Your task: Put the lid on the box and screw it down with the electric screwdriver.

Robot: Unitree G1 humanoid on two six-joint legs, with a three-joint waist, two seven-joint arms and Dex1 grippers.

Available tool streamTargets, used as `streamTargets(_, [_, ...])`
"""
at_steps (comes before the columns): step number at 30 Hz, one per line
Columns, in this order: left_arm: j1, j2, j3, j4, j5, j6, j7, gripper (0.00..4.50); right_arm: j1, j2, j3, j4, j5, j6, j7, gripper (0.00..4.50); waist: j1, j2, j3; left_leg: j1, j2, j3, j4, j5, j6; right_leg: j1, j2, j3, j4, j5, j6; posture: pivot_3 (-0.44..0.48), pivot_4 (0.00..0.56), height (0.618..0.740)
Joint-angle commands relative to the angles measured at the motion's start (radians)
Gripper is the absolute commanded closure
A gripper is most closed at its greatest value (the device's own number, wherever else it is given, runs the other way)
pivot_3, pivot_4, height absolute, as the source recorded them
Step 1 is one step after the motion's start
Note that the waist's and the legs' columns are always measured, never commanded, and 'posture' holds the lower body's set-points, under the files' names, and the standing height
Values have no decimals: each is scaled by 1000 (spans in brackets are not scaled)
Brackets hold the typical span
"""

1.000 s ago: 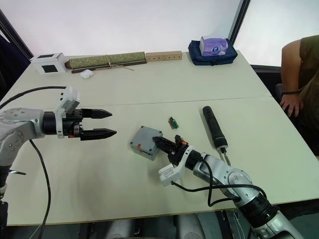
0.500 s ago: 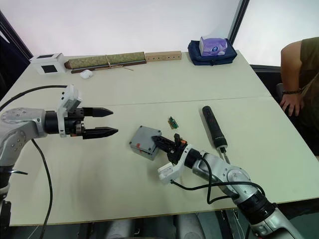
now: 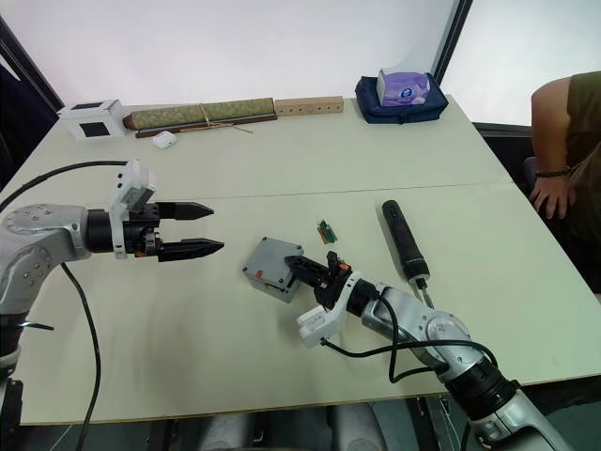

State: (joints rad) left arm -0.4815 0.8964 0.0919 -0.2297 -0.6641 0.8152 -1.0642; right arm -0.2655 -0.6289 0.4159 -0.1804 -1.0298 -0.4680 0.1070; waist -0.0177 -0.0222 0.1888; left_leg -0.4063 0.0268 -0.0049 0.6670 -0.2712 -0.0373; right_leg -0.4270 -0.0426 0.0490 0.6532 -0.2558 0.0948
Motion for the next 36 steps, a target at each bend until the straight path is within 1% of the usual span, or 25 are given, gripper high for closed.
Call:
streamTargets(1, [-2, 2, 26, -30, -11, -16, 3, 49, 13, -18, -16, 11, -8, -6, -16, 4308, 1, 0, 0, 0, 0, 0, 0, 0, 0, 0, 0, 0, 0, 0, 0, 0, 150, 740])
streamTargets(8, [1, -1, 26, -33, -13, -13, 7, 49, 35, -38, -15, 12, -29, -12, -62, 4308, 1, 0, 0, 0, 0, 0, 0, 0, 0, 0, 0, 0, 0, 0, 0, 0, 150, 740])
streamTargets(12, [2, -2, 25, -34, -13, -13, 6, 49, 41, -42, -7, 21, -33, -12, -61, 4308, 1, 0, 0, 0, 0, 0, 0, 0, 0, 0, 0, 0, 0, 0, 0, 0, 150, 740])
streamTargets(18, [-10, -30, 4, -43, -13, -7, 20, 49, 42, -41, -1, 30, -39, -12, -64, 4308, 1, 0, 0, 0, 0, 0, 0, 0, 0, 0, 0, 0, 0, 0, 0, 0, 150, 740])
streamTargets(20, [-11, -57, -27, -49, 9, -24, 33, 571, 42, -42, 1, 33, -41, -13, -67, 4308, 2, 0, 0, 0, -1, 0, 0, 0, 0, 0, 0, 0, 0, 0, 0, 0, 150, 740])
streamTargets(21, [-11, -64, -34, -51, 15, -29, 36, 666, 42, -42, 1, 34, -42, -13, -68, 4308, 2, 0, -1, 0, -1, 0, 0, 0, 0, 1, -1, 0, 0, 0, 0, 0, 150, 740])
streamTargets(22, [-11, -81, -52, -59, 16, -33, 36, 1294, 43, -42, 2, 34, -43, -13, -68, 4308, 2, 0, -1, 1, -1, 0, 0, 0, 0, 1, -1, 0, 0, 0, 0, 0, 150, 740])
streamTargets(24, [-28, -159, -120, -47, 35, -51, 59, 2005, 41, -43, 4, 40, -43, -16, -70, 4308, 3, 0, -1, 1, -1, 0, 0, 0, 0, 1, -1, 0, 1, 0, 0, 0, 150, 740])
streamTargets(25, [-37, -197, -161, -31, 59, -74, 64, 2291, 41, -43, 6, 44, -44, -18, -72, 4308, 5, 0, -1, 1, -1, 0, 1, 0, 0, 2, -1, 0, 1, 0, 0, 0, 150, 740])
streamTargets(26, [-46, -228, -189, -13, 83, -96, 71, 2795, 41, -44, 7, 46, -44, -19, -73, 4308, 7, 0, -2, 2, -2, 0, 1, 0, 0, 3, -1, 0, 1, 0, 0, 0, 150, 740])
streamTargets(27, [-50, -246, -203, -2, 100, -111, 72, 3266, 41, -43, 8, 47, -45, -19, -74, 4308, 6, -1, -2, 2, -2, 0, 1, 0, 0, 3, -2, 0, 1, 0, 0, 0, 150, 740])
streamTargets(30, [-65, -287, -233, 30, 122, -133, 65, 4404, 45, -42, 6, 45, -37, -20, -69, 4308, 0, -1, -2, 3, -2, 0, 1, 0, 0, 4, -2, 0, 1, 0, 0, 0, 150, 740])
streamTargets(31, [-67, -295, -251, 42, 141, -148, 63, 4481, 46, -42, 6, 45, -32, -22, -64, 4308, -1, -1, -2, 3, -2, 0, 1, 0, 0, 4, -1, 0, 1, 0, 0, 0, 150, 740])
streamTargets(34, [-54, -300, -301, 72, 205, -208, 50, 4481, 49, -43, 4, 43, -21, -25, -54, 4308, 0, 0, -3, 4, -2, -1, 0, 0, 0, 4, -1, 0, 1, 0, 0, 0, 150, 740])
streamTargets(36, [-49, -301, -314, 87, 229, -228, 46, 4481, 49, -46, 2, 42, -17, -26, -51, 4308, 0, 0, -3, 4, -2, 0, 0, 0, 0, 4, -1, 0, 1, 0, 0, 0, 150, 740])
